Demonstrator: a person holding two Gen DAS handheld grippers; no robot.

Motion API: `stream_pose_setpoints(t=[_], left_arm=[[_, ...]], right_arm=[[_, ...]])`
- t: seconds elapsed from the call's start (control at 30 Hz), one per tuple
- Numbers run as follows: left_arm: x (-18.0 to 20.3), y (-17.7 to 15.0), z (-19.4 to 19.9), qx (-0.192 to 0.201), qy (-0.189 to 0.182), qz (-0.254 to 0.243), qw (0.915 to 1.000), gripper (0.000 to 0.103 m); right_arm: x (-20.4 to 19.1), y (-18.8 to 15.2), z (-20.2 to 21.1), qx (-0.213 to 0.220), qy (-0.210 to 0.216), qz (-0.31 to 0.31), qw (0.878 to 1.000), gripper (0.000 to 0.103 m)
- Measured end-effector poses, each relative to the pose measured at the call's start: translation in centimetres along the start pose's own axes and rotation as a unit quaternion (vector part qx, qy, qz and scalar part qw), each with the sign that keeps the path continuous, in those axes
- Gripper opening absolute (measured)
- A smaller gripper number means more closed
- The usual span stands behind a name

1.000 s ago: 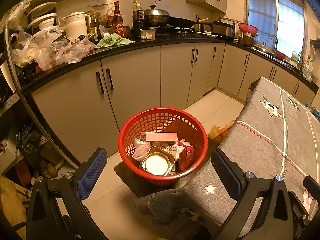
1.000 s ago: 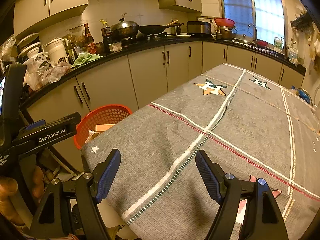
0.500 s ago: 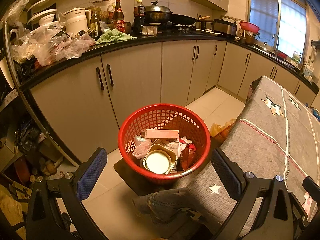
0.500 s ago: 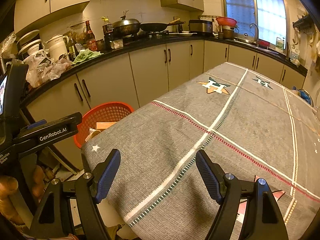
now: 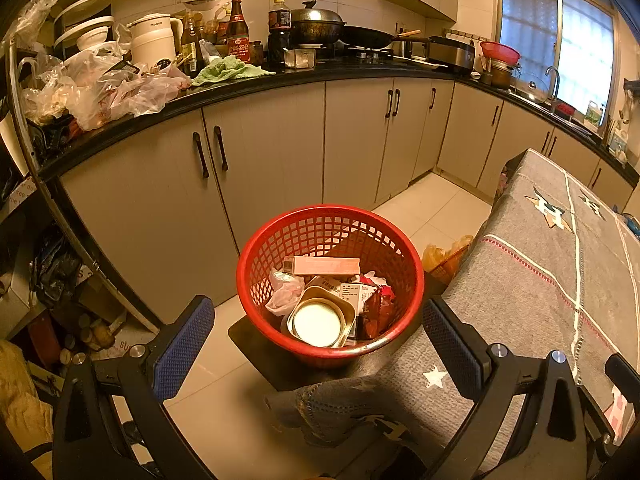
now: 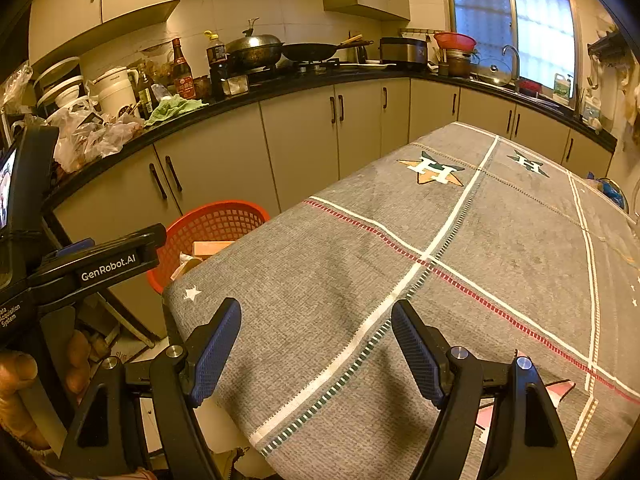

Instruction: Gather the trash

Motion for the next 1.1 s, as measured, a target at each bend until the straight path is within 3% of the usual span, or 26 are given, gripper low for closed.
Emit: stream_pose_setpoints(t=[1.1], left_arm=[[-0.9, -0.4, -1.2, -0.013, 0.008, 0.009, 0.9998, 0.103]], right_arm=[[-1.0, -0.6, -1.0, -0.014, 0.013, 0.011, 1.000, 0.082]])
Point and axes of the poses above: each gripper's, at about its wrist camera, not at the fingertips, and z roughly against the way its jaws point, x to its right, y to its top, the point moved 6 cm from there along -z, roughly the way its jaws point, and after that the axes turned 1 degree about x, right-handed, at the moved point
